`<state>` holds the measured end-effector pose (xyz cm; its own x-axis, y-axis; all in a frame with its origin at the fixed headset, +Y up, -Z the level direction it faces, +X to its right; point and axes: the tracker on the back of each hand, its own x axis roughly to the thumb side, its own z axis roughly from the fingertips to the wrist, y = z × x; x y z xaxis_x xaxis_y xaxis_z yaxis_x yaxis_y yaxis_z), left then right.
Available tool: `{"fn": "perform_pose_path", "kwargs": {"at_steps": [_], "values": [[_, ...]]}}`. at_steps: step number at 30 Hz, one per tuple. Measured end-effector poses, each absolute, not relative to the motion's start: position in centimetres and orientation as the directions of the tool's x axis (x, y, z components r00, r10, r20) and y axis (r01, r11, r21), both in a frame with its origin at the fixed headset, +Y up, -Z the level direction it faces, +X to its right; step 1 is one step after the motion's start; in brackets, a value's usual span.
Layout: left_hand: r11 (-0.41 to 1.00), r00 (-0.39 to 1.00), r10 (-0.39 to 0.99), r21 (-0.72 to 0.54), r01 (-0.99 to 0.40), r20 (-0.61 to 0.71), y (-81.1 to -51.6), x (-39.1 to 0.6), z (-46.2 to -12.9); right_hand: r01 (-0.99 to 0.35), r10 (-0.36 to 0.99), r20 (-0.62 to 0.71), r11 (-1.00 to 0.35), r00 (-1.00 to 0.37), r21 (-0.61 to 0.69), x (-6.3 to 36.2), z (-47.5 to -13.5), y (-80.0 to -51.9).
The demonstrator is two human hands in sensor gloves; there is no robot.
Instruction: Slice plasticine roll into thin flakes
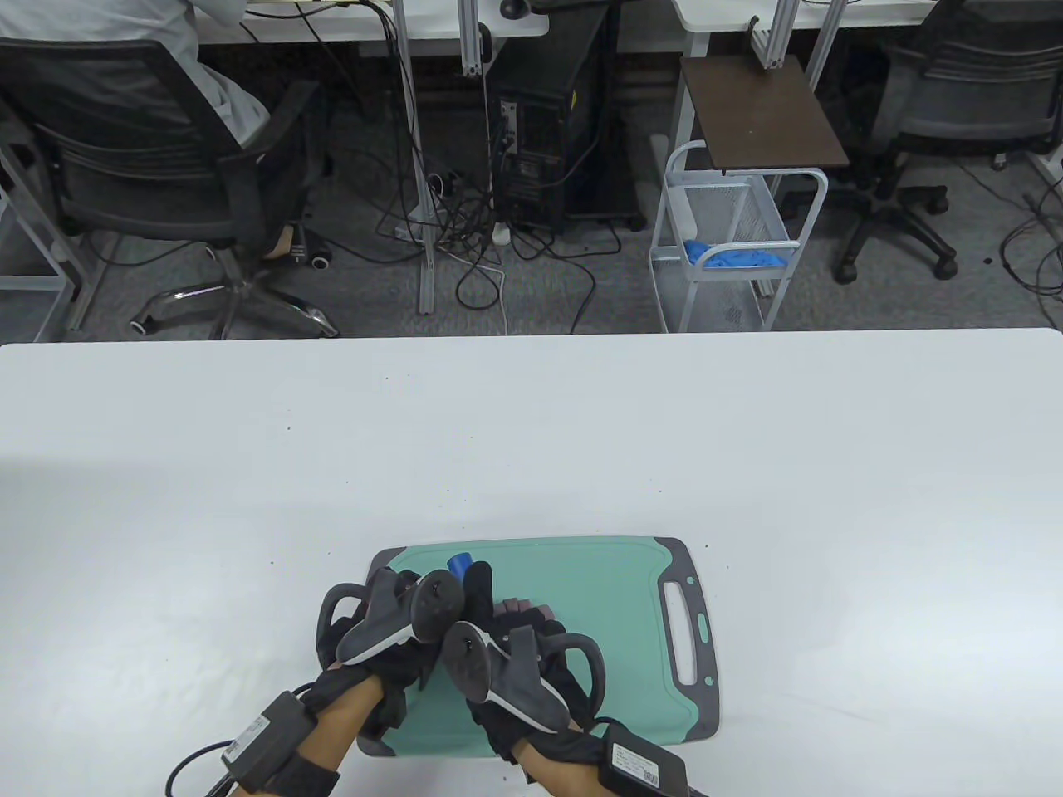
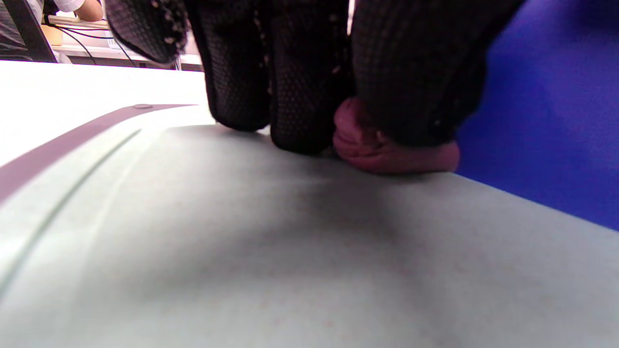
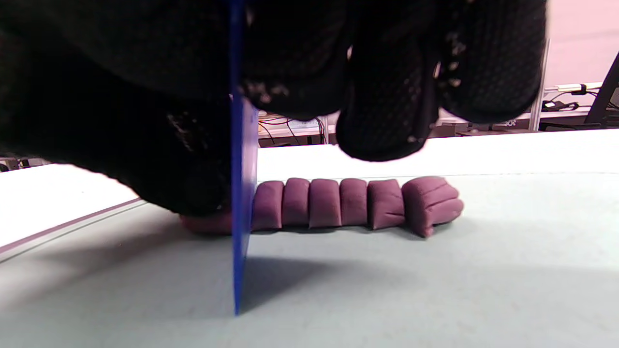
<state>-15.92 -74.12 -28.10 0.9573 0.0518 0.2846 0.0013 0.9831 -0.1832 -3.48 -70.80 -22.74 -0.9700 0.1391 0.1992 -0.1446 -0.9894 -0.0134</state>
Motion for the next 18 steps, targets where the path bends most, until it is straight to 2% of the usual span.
{"fn": "perform_pose_path", "kwargs": {"at_steps": [3,11,15,18], "values": [[0.984,0.957,0.045,-0.180,0.008,0.287,-74.12,-15.90,-28.06,-0.161,0.159,0.183,-0.987,-0.970,0.001,-3.38,-23.15,-70.87],[0.982,0.953,0.041,-0.187,0.016,0.300,-74.09,-16.00,-27.82,-0.115,0.110,0.189,-0.993,-0.976,-0.014,-4.31,-23.36,-70.82],[0.970,0.954,0.062,-0.244,0.012,0.294,-73.89,-16.18,-27.79,-0.138,0.138,0.174,-0.990,-0.975,0.013,-3.77,-23.55,-70.87],[0.978,0.958,0.042,-0.209,0.019,0.283,-73.95,-16.20,-27.73,-0.134,0.135,0.180,-0.991,-0.974,0.017,-3.68,-23.37,-70.83]]}}
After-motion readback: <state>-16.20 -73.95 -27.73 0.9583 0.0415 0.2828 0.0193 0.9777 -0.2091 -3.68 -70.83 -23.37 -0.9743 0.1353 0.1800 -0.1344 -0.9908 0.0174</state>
